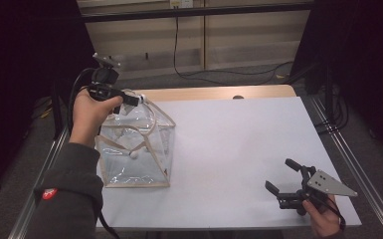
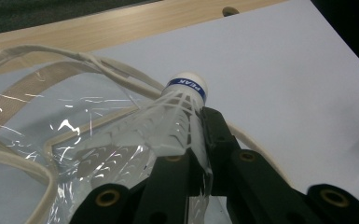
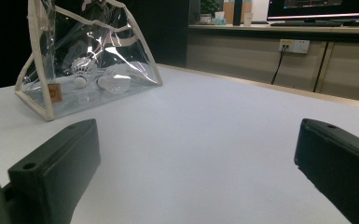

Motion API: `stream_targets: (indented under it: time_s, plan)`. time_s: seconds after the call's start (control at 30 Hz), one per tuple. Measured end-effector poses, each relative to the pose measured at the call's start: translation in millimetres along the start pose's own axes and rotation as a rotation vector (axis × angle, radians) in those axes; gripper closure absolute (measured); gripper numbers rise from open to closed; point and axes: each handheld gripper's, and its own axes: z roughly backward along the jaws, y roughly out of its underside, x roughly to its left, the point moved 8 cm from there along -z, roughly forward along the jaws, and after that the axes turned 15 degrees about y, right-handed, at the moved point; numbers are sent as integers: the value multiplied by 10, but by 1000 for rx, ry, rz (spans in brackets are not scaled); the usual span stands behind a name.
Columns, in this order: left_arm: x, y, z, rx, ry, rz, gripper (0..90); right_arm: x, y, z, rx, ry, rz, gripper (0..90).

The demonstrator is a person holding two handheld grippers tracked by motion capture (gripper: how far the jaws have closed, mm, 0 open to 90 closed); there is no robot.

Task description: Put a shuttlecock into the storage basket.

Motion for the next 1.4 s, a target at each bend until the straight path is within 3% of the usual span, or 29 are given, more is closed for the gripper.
stream_targets:
  time_s: [1.4]
  plan:
    - [269, 148, -54, 21, -53, 10, 878, -2, -4, 1, -4, -1, 3, 1]
